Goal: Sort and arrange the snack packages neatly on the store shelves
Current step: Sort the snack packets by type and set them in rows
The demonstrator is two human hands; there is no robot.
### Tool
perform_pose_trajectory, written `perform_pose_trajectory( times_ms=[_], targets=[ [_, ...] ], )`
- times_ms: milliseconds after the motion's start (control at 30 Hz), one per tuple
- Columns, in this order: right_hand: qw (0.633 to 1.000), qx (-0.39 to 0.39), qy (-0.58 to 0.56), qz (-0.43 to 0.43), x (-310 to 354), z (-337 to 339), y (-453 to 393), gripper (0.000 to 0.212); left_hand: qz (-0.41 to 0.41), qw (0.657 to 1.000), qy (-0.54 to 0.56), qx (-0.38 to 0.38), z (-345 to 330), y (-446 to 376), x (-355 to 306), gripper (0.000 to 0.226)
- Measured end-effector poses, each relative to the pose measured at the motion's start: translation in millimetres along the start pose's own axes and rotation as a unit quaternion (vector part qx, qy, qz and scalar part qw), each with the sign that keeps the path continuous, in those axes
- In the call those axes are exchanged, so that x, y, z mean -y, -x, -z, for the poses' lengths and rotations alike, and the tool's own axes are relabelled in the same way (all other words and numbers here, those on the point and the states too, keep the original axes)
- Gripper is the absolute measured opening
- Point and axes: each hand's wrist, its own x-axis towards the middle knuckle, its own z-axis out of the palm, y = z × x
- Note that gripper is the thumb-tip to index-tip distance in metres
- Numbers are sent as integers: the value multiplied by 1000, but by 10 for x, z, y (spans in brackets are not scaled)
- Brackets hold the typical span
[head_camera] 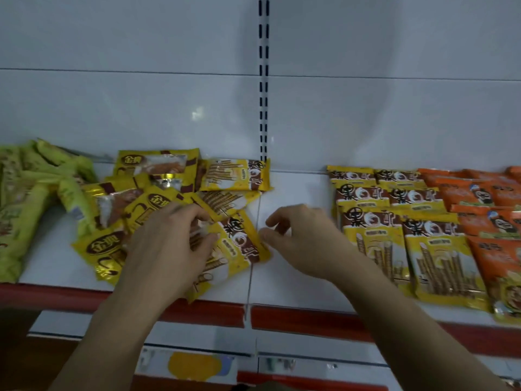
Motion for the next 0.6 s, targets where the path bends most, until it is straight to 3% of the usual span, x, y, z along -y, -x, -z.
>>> perform_pose_trajectory(
  times_ms=[200, 367, 467, 600],
  targets=[
    [999, -22, -22, -17, 201, -307, -2, 17, -30, 999, 0, 24, -30, 0, 145, 26],
    [976, -129, -171, -29, 170, -226, 63, 16, -27, 984, 177, -6, 55, 49, 204, 13],
    [948, -199, -245, -48, 136, -58, 104, 18, -32, 966, 253, 31, 117, 37, 220, 14],
    [952, -205, -223, -50, 52, 150, 136, 19, -14, 943, 325, 63, 109, 6, 165, 12]
  ],
)
